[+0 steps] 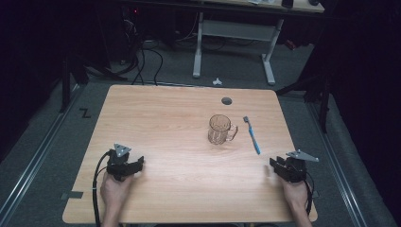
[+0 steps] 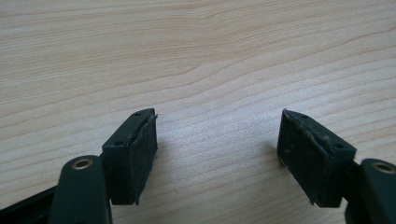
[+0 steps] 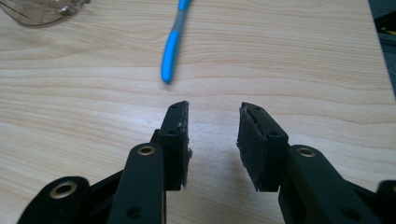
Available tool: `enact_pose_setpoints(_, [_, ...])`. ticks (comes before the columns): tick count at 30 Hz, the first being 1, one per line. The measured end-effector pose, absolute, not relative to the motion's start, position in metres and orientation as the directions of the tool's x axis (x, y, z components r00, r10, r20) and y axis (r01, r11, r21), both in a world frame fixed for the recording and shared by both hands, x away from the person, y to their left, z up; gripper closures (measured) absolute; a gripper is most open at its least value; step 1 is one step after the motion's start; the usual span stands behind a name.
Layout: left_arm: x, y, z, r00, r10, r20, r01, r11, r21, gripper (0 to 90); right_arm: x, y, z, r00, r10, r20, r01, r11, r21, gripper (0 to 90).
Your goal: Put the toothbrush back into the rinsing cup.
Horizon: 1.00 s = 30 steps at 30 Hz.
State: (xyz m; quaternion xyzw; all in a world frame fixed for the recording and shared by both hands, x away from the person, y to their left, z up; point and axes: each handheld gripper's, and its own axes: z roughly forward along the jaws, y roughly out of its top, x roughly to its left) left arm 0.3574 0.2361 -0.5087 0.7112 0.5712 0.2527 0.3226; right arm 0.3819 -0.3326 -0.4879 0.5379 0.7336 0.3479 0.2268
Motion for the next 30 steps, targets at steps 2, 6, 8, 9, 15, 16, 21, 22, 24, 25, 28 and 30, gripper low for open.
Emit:
enact_pose_setpoints(2, [0.357, 0.236, -0.509, 0.220, 0.975, -0.009, 0.650, -0.140, 0.747, 29.1, 0.380, -0.329, -0.484, -0.325, 0.945, 0.029, 0.629, 0.193, 0.753, 63.8])
enact_pose_setpoints(6, [0.357, 0.236, -0.509, 0.220, 0.975, -0.011, 0.650, -0.139, 0.747, 29.1, 0.378, -0.318, -0.477, -0.354, 0.935, 0.009, 0.618, 0.227, 0.753, 63.9])
enact_pose_setpoints(8, [0.357, 0.236, -0.509, 0.220, 0.975, -0.012, 0.650, -0.137, 0.748, 29.1, 0.380, -0.315, -0.476, -0.366, 0.931, 0.008, 0.618, 0.237, 0.750, 63.9])
enact_pose_setpoints(9, [0.357, 0.236, -0.509, 0.220, 0.975, -0.012, 0.650, -0.138, 0.747, 29.0, 0.382, -0.311, -0.475, -0.368, 0.930, 0.010, 0.623, 0.239, 0.745, 63.9])
enact_pose_setpoints(15, [0.357, 0.237, -0.509, 0.223, 0.975, -0.016, 0.649, -0.136, 0.748, 28.6, 0.383, -0.305, -0.475, -0.382, 0.924, 0.006, 0.629, 0.254, 0.735, 63.9])
enact_pose_setpoints(16, [0.357, 0.237, -0.509, 0.223, 0.975, -0.017, 0.649, -0.136, 0.749, 28.4, 0.384, -0.305, -0.475, -0.383, 0.924, 0.007, 0.630, 0.255, 0.733, 63.9])
enact_pose_setpoints(21, [0.357, 0.237, -0.509, 0.221, 0.975, -0.018, 0.649, -0.133, 0.749, 29.8, 0.385, -0.301, -0.471, -0.393, 0.920, 0.004, 0.630, 0.265, 0.730, 63.7])
enact_pose_setpoints(22, [0.357, 0.236, -0.509, 0.218, 0.976, -0.005, 0.648, -0.140, 0.749, 29.8, 0.385, -0.301, -0.471, -0.393, 0.920, 0.004, 0.630, 0.265, 0.730, 63.7])
enact_pose_setpoints(24, [0.357, 0.236, -0.509, 0.218, 0.976, -0.006, 0.648, -0.141, 0.749, 30.0, 0.387, -0.299, -0.469, -0.397, 0.918, -0.005, 0.624, 0.274, 0.732, 63.6])
enact_pose_setpoints(25, [0.357, 0.236, -0.509, 0.218, 0.976, -0.005, 0.648, -0.141, 0.749, 29.9, 0.388, -0.297, -0.468, -0.401, 0.916, -0.006, 0.623, 0.277, 0.732, 63.6])
enact_pose_setpoints(28, [0.357, 0.236, -0.509, 0.220, 0.976, -0.005, 0.649, -0.143, 0.748, 29.9, 0.392, -0.292, -0.464, -0.409, 0.912, -0.010, 0.615, 0.285, 0.735, 63.6])
enact_pose_setpoints(30, [0.357, 0.236, -0.509, 0.220, 0.976, -0.005, 0.649, -0.143, 0.748, 29.9, 0.394, -0.290, -0.461, -0.417, 0.909, -0.013, 0.615, 0.293, 0.732, 63.6])
